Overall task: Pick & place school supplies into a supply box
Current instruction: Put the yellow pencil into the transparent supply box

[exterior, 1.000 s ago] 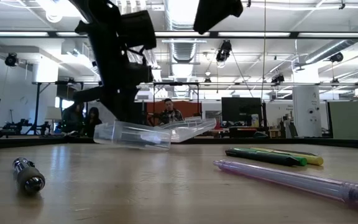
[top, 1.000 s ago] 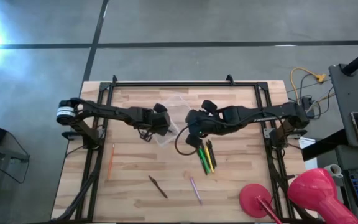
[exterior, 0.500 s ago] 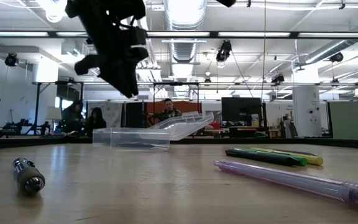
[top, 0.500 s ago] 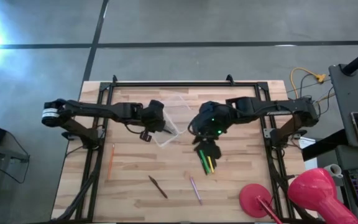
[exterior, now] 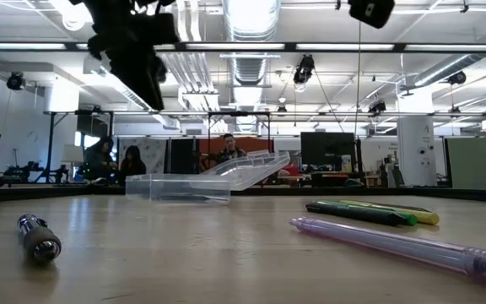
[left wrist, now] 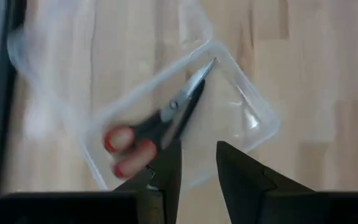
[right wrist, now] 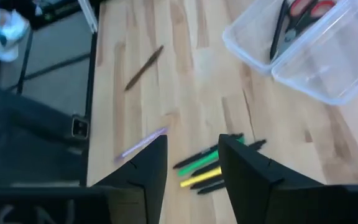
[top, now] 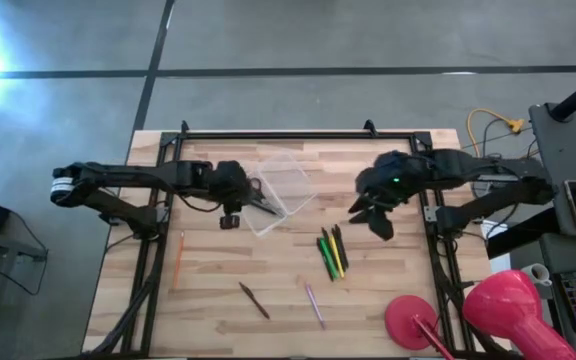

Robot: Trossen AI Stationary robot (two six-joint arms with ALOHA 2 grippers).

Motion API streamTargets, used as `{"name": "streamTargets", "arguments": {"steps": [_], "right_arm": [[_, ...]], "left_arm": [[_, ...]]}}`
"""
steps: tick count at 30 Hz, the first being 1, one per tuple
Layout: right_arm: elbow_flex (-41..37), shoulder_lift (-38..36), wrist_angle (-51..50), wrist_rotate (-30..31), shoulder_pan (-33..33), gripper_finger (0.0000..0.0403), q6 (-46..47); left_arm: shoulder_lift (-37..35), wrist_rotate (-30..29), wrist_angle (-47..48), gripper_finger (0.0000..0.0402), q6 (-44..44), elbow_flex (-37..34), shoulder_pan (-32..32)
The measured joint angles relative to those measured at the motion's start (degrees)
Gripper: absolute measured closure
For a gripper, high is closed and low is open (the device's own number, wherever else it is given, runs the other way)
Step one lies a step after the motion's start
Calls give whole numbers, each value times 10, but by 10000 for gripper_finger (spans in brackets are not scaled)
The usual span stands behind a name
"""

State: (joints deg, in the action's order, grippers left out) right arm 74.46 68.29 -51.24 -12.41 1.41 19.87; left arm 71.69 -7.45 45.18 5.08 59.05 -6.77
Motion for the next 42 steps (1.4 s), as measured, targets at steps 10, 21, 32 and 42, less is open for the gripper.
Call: {"name": "streamTargets", "arguments": {"steps": [10, 21, 32, 42], "right_arm": [[-46, -53, 38, 21, 1, 275, -2], [-46, -51, 38, 20, 1, 268, -3], [-45, -44, 38, 20, 0, 274, -4], [-45, -44, 38, 20, 0, 269, -4]], "left_arm": [[9, -40, 153, 330, -468, -53, 38], [-27, -77, 151, 333, -719, -140, 113], [-27, -73, 165, 333, -823, -149, 186], [-21, 19, 288, 333, -1012, -149, 225]]}}
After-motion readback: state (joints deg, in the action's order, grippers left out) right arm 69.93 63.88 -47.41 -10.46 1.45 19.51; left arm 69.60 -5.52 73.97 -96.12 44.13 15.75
